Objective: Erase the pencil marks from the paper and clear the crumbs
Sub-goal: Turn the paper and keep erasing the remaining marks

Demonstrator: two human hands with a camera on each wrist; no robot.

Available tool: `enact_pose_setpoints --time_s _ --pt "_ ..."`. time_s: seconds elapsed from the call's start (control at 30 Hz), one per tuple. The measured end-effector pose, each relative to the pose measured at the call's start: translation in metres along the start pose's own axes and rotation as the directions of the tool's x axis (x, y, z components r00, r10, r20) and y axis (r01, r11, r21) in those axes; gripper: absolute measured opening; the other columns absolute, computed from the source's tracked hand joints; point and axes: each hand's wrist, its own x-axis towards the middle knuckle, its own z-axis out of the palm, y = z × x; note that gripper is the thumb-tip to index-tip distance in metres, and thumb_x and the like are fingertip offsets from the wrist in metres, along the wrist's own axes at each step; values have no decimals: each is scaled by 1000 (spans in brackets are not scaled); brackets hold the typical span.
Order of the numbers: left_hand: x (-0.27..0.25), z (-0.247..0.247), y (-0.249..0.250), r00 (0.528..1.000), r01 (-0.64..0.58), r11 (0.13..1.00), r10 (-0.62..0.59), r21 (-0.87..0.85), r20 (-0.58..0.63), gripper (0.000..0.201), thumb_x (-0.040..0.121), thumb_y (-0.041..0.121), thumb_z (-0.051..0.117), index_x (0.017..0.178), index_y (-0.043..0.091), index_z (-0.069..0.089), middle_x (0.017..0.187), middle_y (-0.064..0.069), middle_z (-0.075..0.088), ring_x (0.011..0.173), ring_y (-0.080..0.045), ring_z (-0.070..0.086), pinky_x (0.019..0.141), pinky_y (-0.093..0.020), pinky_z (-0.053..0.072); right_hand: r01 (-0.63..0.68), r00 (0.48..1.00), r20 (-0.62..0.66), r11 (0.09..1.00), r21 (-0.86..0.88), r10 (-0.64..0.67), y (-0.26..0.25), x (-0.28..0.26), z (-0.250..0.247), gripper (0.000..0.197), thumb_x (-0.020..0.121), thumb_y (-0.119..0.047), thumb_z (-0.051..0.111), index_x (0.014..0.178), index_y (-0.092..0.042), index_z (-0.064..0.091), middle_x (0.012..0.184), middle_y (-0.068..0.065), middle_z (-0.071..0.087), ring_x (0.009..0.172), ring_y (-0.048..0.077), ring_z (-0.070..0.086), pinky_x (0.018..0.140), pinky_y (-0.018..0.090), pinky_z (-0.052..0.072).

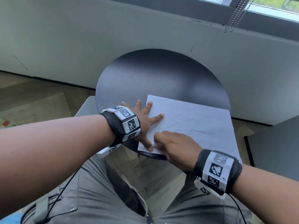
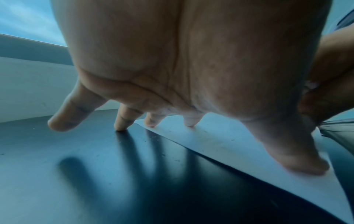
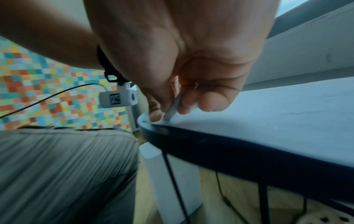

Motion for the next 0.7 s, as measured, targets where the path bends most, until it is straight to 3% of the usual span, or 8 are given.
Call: enact_pose_setpoints --time_s 0.13,0.2,0.3,0.4,0.47,0.53,0.63,0.7 --pt "-2 0 0 1000 8 1000 -8 -5 -1 133 55 93 65 148 56 -24 164 -4 -31 151 -45 -15 104 -84 11 -209 968 -131 977 40 212 29 22 -16 16 100 -38 39 99 -22 41 97 4 58 88 29 54 73 39 44" --pt "-1 0 0 1000 8 1000 -8 -3 0 134 54 94 64 148 56 -24 164 -3 -32 151 -45 -15 104 -84 12 -166 978 -124 986 28 168 20 17 -10 14 101 -36 37 96 -23 38 93 4 56 83 29 53 70 39 43" --pt "1 2 -1 1000 3 1000 -3 -5 -7 134 53 94 64 147 56 -25 163 -4 -34 151 -46 -17 103 -85 12 -49 999 -9 999 20 49 -6 2 6 11 98 -29 40 91 -22 37 87 3 53 77 29 51 67 45 47" --pt "1 3 -1 1000 4 1000 -4 -16 -15 134 54 93 65 147 56 -24 163 -3 -33 151 -45 -17 104 -84 12 -173 981 -81 985 25 175 13 24 -7 17 99 -35 39 108 -21 43 102 5 59 91 30 56 74 39 46" --pt "0 3 -1 1000 8 1000 -8 -11 -17 134 54 93 65 148 55 -24 164 -2 -32 151 -44 -17 104 -84 13 -240 959 -143 969 49 245 25 35 -16 18 100 -35 39 111 -21 42 107 7 60 95 31 56 74 38 43" --pt "1 4 -1 1000 7 1000 -7 -14 -23 134 54 93 65 148 56 -23 164 -2 -32 151 -44 -17 103 -84 12 -183 974 -129 982 40 187 13 30 -13 10 100 -31 39 105 -22 40 101 7 60 89 32 56 71 38 42" --pt "1 4 0 1000 10 1000 -10 -5 -30 133 54 93 65 147 56 -23 164 -2 -32 151 -44 -17 103 -84 13 -36 999 5 999 36 36 -13 12 1 10 97 -27 44 92 -25 36 90 4 54 77 30 51 64 41 43" --pt "0 4 0 1000 5 1000 -5 -10 -21 133 56 92 66 148 56 -22 164 -2 -32 151 -44 -17 104 -84 12 -91 996 -15 996 22 92 -1 19 -5 8 97 -32 43 100 -25 40 98 4 59 87 31 55 70 40 46"
